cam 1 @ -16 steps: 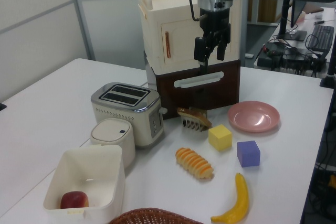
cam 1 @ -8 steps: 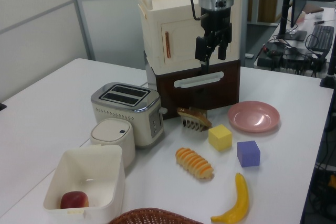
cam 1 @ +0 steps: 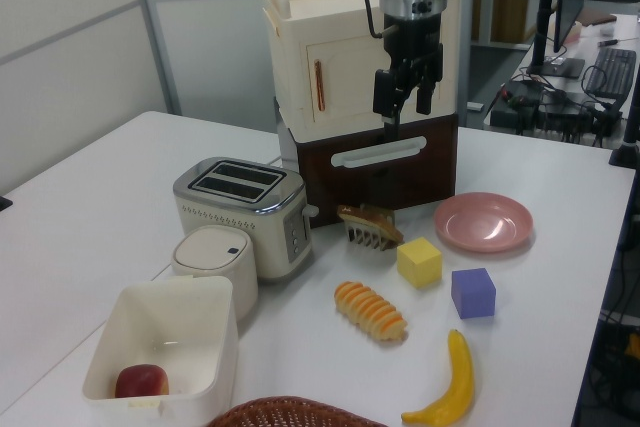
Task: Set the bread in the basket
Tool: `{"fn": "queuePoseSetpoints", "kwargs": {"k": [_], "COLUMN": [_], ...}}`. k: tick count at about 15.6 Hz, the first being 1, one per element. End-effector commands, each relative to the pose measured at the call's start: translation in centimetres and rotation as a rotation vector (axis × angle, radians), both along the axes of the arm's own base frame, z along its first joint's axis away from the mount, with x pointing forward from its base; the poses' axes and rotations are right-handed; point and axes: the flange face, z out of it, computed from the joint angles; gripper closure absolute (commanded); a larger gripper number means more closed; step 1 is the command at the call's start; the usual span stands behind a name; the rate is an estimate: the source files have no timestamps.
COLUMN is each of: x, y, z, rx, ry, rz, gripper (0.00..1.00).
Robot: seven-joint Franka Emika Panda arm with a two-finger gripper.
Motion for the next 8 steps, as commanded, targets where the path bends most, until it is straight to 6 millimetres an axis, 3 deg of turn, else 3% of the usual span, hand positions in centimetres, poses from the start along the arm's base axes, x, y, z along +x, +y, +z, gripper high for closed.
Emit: {"fn": "queuePoseSetpoints", "kwargs": {"k": [1,3,5,8], "x": [-0.3,0.0,1.3,1.6], "y": [1.1,1.1,1.1,0.9], "z": [-1.2,-2.3,-5.0,-5.7], "rx": [0.015,0.015,0.013,0.013], "ry": [0.039,0.055,0.040,0.028], "rz": [0.002,0.003,-0.005,-0.032], "gripper": [0.00,0.00,0.00,0.00]}}
